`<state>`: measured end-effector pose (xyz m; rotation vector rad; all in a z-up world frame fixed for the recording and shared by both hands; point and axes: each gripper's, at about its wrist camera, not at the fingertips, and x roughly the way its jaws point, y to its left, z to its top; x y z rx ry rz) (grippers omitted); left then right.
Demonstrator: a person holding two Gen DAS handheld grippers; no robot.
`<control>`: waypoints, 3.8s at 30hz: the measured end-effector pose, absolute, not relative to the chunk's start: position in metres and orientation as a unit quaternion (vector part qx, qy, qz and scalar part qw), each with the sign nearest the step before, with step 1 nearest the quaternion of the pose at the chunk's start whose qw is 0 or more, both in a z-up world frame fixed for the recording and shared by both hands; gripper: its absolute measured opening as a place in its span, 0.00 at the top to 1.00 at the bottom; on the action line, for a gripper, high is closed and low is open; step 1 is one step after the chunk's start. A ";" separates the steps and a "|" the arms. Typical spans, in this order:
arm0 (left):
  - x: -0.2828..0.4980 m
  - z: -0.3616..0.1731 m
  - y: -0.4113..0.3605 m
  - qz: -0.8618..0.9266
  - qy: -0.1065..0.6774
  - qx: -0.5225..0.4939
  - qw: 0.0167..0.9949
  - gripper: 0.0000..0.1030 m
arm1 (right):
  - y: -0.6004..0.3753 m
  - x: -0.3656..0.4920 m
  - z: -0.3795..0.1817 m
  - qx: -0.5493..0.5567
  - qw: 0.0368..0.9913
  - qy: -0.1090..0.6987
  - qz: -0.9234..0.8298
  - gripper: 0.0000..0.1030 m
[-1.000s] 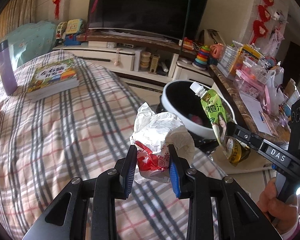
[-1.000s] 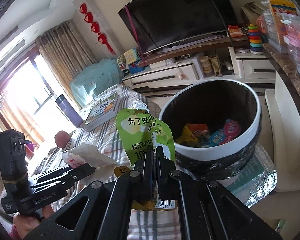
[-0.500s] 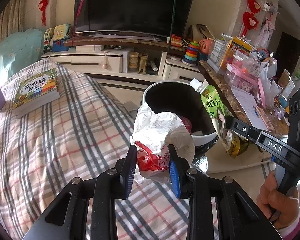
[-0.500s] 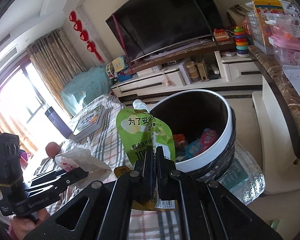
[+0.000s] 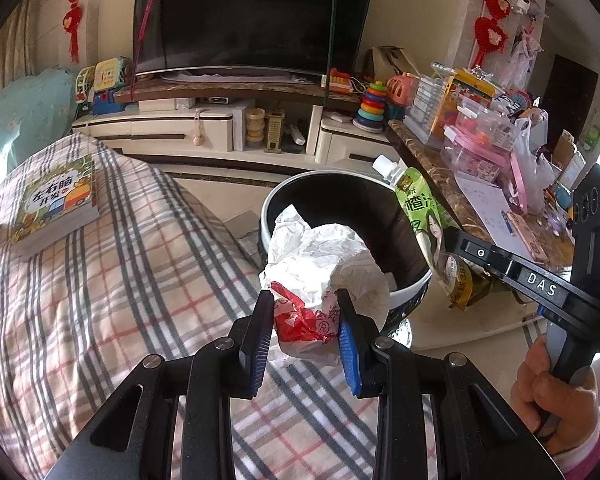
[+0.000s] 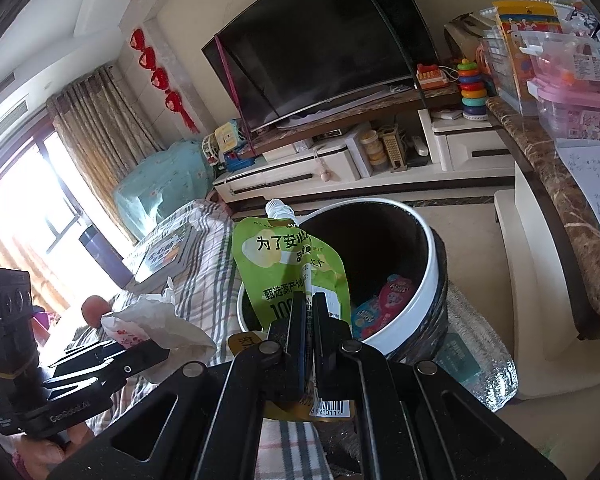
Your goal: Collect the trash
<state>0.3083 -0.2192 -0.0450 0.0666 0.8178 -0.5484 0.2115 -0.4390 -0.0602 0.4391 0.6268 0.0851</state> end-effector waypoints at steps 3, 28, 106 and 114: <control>0.313 -0.045 -0.226 -0.268 0.392 0.033 0.879 0.72 | -0.443 0.215 -0.060 0.214 0.927 0.306 0.039 0.97; 0.367 -0.052 -0.261 -0.272 0.387 0.032 0.881 0.72 | -0.454 0.254 -0.058 0.197 0.928 0.314 0.026 0.97; 0.267 -0.062 -0.159 -0.183 0.361 -0.036 0.913 0.14 | -0.407 0.182 -0.044 0.214 0.936 0.280 0.016 0.02; 0.189 -0.029 -0.137 -0.185 0.274 -0.026 0.943 0.08 | -0.373 0.137 -0.027 0.149 0.958 0.246 -0.013 0.01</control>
